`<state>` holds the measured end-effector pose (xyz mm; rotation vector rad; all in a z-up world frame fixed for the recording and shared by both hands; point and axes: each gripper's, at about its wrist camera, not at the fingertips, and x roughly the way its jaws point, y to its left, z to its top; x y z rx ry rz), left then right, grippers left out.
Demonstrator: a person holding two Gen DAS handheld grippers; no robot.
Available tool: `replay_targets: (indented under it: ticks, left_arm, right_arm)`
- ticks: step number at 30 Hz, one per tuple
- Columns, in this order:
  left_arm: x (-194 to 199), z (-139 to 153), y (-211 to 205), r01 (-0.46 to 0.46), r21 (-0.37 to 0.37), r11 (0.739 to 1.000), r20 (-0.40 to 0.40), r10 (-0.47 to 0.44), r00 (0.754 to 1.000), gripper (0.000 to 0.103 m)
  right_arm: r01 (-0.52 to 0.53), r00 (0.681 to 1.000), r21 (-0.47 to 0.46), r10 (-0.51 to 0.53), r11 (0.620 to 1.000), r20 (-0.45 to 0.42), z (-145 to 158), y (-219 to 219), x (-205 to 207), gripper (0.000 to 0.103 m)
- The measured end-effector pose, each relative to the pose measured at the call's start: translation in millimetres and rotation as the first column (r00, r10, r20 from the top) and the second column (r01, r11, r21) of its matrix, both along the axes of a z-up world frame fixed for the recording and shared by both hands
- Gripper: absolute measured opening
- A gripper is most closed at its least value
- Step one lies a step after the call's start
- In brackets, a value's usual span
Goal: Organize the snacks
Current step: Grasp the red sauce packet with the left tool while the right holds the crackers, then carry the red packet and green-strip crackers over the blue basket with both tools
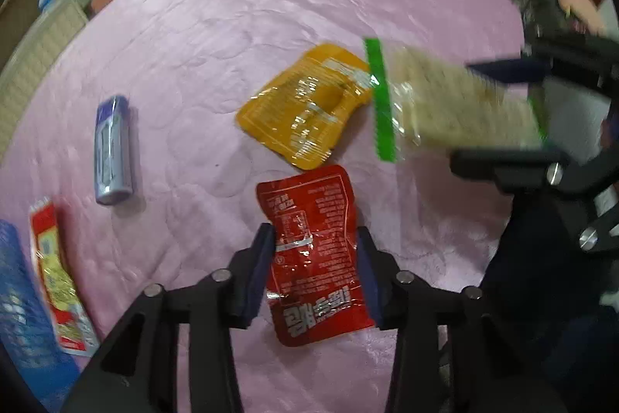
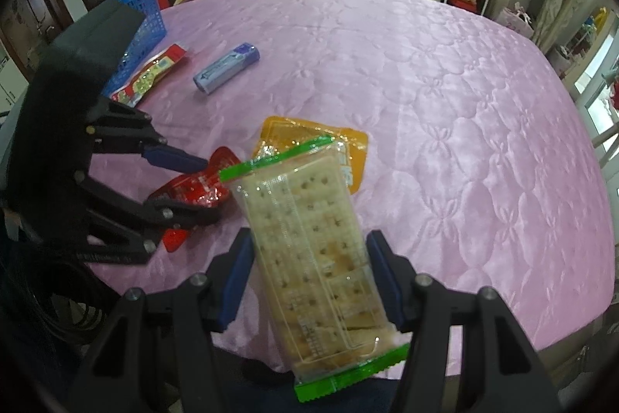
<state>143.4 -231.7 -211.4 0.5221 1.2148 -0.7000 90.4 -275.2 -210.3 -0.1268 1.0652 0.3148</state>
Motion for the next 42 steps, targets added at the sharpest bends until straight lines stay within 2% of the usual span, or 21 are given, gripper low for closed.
replay_targets:
  ticks: [3,7,9,10,11,14,21,25,32,38,42]
  left_arm:
    - [3,0,-2,-0.038,-0.004,0.999,-0.017,0.038,0.999,0.040]
    - [1,0,3,-0.057,-0.030,0.998,-0.013,0.057,0.998,0.030]
    - [-1,5,4,-0.066,-0.058,0.996,-0.015,0.065,0.998,0.019]
    - [-3,8,5,-0.068,-0.075,0.995,-0.025,0.066,0.997,0.008]
    - [-3,11,5,-0.071,-0.075,0.995,-0.013,0.070,0.997,0.006]
    - [-5,18,8,-0.081,-0.064,0.995,0.023,0.082,0.996,0.003]
    - [-12,46,44,-0.153,-0.146,0.977,0.066,0.164,0.984,0.001]
    - [-15,75,74,-0.189,-0.199,0.962,0.101,0.212,0.972,0.001]
    - [-17,124,134,-0.255,-0.265,0.930,0.208,0.314,0.926,0.001]
    - [-14,160,193,-0.321,-0.313,0.894,0.266,0.407,0.874,0.001]
    - [-17,178,231,-0.361,-0.332,0.871,0.299,0.460,0.836,0.001]
  right_arm:
    - [0.026,1.000,0.003,-0.026,1.000,-0.012,0,-3,0,0.063]
    - [0.047,0.999,0.005,-0.047,0.999,-0.025,1,-5,-5,0.063]
    - [0.049,0.998,0.005,-0.048,0.999,-0.027,3,-4,-7,0.063]
    - [0.049,0.998,0.005,-0.048,0.999,-0.026,4,-3,-7,0.063]
    - [0.048,0.999,0.006,-0.048,0.999,-0.025,6,-2,-8,0.063]
    - [0.050,0.999,-0.004,-0.050,0.999,-0.013,13,0,-8,0.063]
    - [0.039,0.999,-0.001,-0.039,0.999,0.021,35,11,-7,0.063]
    - [0.009,0.999,0.004,-0.009,1.000,0.052,52,28,-3,0.063]
    - [-0.075,0.988,0.003,0.074,0.997,0.134,94,76,9,0.063]
    - [-0.175,0.963,-0.008,0.173,0.985,0.208,131,132,18,0.063]
    - [-0.229,0.945,-0.005,0.223,0.973,0.241,144,163,22,0.063]
